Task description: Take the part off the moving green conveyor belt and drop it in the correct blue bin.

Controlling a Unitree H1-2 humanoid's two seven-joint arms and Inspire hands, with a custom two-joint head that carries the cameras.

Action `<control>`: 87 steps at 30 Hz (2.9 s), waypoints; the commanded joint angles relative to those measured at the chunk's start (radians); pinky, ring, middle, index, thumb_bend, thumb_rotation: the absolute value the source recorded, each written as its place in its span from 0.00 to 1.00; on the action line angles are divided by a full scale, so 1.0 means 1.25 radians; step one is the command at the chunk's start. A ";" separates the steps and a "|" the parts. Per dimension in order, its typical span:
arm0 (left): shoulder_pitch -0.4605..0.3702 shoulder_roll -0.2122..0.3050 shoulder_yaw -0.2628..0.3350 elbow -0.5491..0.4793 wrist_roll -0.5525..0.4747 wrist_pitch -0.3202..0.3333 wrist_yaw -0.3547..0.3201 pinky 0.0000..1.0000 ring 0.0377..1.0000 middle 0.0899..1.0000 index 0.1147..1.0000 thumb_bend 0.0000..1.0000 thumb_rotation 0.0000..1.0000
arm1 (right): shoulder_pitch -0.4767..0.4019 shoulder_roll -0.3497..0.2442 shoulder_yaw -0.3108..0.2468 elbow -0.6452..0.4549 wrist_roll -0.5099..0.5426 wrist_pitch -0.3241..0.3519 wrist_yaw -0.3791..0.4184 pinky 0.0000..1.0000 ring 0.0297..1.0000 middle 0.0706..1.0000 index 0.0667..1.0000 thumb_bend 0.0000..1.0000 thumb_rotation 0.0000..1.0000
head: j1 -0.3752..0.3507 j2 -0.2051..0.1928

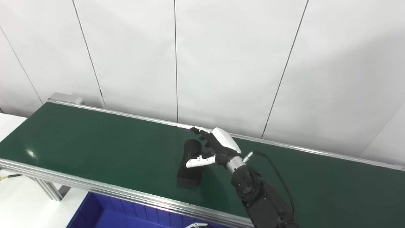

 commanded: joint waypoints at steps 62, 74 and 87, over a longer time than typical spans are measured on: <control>0.010 0.060 0.012 -0.065 -0.070 -0.030 -0.028 0.69 0.75 0.76 0.73 0.77 0.34 | 0.357 -0.056 -0.149 -0.594 0.090 -0.033 -0.204 0.35 0.39 0.46 0.50 0.51 0.00 | -0.148 0.111; 0.019 0.078 0.037 -0.103 -0.107 -0.030 -0.063 0.68 0.74 0.75 0.73 0.79 0.36 | 0.596 -0.137 -0.171 -0.817 0.134 -0.031 -0.105 0.35 0.39 0.48 0.49 0.51 0.00 | -0.187 0.198; 0.044 0.060 0.110 -0.153 -0.123 -0.030 -0.156 0.70 0.74 0.75 0.73 0.81 0.38 | 0.725 -0.204 -0.191 -0.856 0.145 -0.048 -0.082 0.36 0.39 0.48 0.48 0.51 0.00 | -0.203 0.247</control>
